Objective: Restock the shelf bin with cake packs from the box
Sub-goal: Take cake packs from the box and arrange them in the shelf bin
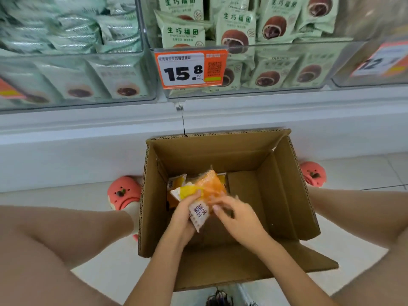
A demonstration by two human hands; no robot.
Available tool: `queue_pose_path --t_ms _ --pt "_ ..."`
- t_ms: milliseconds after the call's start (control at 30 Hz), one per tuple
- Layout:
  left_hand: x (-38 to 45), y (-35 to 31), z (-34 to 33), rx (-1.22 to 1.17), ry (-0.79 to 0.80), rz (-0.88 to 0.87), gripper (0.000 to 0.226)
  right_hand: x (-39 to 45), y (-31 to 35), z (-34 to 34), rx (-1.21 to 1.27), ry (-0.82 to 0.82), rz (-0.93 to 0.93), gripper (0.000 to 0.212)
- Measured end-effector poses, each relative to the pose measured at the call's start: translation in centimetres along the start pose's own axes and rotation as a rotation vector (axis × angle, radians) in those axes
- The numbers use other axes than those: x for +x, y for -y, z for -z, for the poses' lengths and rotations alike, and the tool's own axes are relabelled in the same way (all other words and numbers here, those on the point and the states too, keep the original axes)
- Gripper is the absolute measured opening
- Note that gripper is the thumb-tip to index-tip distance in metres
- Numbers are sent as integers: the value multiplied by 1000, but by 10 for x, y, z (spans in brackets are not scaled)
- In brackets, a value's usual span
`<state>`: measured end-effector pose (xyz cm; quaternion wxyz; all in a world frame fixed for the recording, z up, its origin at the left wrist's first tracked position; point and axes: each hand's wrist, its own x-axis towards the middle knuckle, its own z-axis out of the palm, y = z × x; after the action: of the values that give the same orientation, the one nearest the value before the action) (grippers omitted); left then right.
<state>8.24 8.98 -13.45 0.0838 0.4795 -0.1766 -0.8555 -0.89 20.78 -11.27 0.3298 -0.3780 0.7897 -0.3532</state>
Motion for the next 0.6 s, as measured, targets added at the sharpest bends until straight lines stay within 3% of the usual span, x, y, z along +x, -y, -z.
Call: queue_pose_path --t_ms 100,300,500,600 --pt "-22 -5 -14 40 66 -27 36 5 6 27 157 -313 -105 30" --pt "-61 -6 -33 146 226 -146 36 -11 21 59 505 -308 -242 32" --pt "-76 -3 -50 299 60 -306 53 -24 32 62 242 -612 -37 25" --pt "-85 -5 -56 375 105 -400 55 -27 43 69 172 -737 12 22"
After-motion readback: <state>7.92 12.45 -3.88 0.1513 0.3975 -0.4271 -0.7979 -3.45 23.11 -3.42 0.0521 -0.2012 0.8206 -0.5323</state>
